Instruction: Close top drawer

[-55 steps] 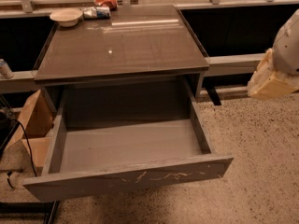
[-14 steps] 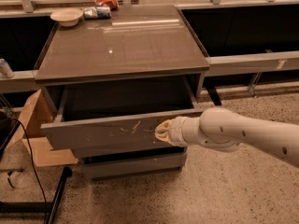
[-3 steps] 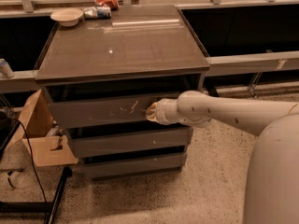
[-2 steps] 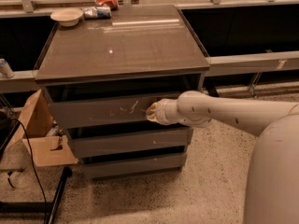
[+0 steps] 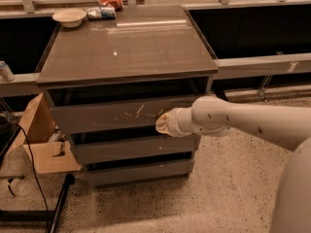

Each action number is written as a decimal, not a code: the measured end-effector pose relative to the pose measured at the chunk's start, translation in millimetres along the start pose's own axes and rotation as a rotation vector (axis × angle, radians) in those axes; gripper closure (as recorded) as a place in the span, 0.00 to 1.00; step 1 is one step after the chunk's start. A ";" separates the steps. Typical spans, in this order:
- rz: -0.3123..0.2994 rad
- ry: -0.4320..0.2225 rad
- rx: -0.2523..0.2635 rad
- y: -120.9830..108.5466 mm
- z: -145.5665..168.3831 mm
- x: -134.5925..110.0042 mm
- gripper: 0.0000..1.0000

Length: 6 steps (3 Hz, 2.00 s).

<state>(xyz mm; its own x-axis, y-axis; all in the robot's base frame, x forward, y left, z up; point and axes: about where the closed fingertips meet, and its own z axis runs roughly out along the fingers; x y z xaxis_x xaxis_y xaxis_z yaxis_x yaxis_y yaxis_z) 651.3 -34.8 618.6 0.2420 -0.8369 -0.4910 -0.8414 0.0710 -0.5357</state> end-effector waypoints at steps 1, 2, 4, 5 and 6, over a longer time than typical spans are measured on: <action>0.037 -0.010 -0.052 18.9 -15.7 -1.6 1.00; 0.038 -0.013 -0.059 21.1 -16.2 -2.8 0.83; 0.038 -0.013 -0.059 21.1 -16.2 -2.8 0.36; 0.038 -0.013 -0.059 21.1 -16.2 -2.8 0.15; 0.038 -0.013 -0.060 21.1 -16.1 -2.9 0.00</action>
Offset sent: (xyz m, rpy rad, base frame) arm -0.0214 -0.0052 0.0012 0.0119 0.0563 0.0048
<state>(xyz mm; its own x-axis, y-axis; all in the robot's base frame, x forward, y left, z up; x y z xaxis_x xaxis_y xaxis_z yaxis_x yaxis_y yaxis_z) 625.0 -39.6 619.8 0.2156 -0.8272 -0.5189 -0.8772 0.0694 -0.4751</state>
